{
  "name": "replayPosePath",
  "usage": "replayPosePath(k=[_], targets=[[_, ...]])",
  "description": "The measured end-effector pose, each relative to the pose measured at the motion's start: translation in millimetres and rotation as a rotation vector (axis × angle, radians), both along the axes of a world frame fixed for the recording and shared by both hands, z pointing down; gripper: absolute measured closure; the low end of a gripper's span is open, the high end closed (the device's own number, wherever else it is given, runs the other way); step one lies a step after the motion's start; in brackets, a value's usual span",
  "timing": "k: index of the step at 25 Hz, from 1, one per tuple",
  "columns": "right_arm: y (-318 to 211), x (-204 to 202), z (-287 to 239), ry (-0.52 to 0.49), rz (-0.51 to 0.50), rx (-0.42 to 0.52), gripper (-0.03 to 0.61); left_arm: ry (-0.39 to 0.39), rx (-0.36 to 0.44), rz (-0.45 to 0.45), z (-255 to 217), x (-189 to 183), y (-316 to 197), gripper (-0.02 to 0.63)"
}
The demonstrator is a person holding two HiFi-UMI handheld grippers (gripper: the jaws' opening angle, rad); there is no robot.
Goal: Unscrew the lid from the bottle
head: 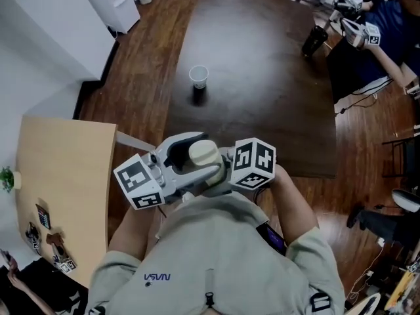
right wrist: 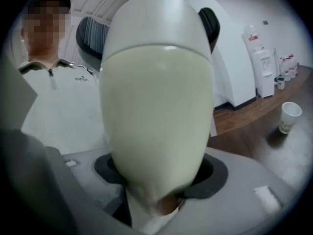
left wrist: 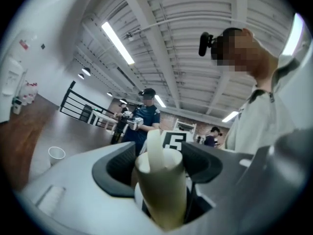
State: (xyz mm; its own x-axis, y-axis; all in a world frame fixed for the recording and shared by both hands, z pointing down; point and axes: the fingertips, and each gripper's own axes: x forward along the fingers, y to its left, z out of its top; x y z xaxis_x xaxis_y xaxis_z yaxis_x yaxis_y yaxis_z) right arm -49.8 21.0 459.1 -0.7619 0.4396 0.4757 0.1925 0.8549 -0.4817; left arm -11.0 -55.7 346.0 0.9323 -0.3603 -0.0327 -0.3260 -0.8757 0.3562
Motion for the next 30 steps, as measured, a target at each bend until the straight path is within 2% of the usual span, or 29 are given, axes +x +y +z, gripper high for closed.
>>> replayPosePath(k=[5, 8, 10, 12, 15, 18, 22, 24, 26, 28, 30], targets=[[-59.1, 34.4, 29.3, 0.165, 0.324, 0.242, 0.278, -0.165, 0.016, -0.327, 17.4, 30.7, -31.7, 0.310], [-86.6, 48.0, 37.0, 0.250, 0.498, 0.401, 0.278, -0.190, -0.004, -0.454, 25.3, 36.3, -40.5, 0.310], [-97.0, 54.5, 40.4, 0.271, 0.585, 0.457, 0.278, -0.191, -0.018, -0.483, 29.9, 40.0, -43.3, 0.310], [-101.5, 60.0, 42.7, 0.271, 0.648, 0.467, 0.278, -0.200, -0.025, -0.480, 33.6, 45.6, -45.4, 0.310], [-107.4, 66.0, 40.1, 0.262, 0.682, 0.469, 0.278, -0.206, -0.007, -0.459, 31.6, 53.1, -49.7, 0.308], [-103.6, 62.9, 34.7, 0.224, 0.643, 0.431, 0.278, -0.180, 0.023, -0.389, 24.2, 57.4, -47.2, 0.308], [-86.5, 52.4, 22.6, 0.131, 0.510, 0.337, 0.278, -0.091, 0.033, -0.221, 5.0, 52.7, -33.9, 0.272], [-73.1, 47.3, 11.5, 0.065, 0.389, 0.282, 0.278, -0.030, 0.034, -0.120, -6.6, 44.8, -25.9, 0.267], [-50.8, 41.7, -6.8, -0.035, 0.228, 0.194, 0.278, 0.026, 0.039, -0.017, -17.7, 35.9, -19.3, 0.267], [-28.0, 37.5, -27.4, -0.123, 0.070, 0.102, 0.278, 0.065, 0.055, 0.085, -28.7, 28.8, -14.3, 0.267], [-12.5, 32.9, -42.6, -0.167, -0.050, 0.038, 0.278, 0.093, 0.075, 0.180, -37.9, 23.3, -10.4, 0.267]])
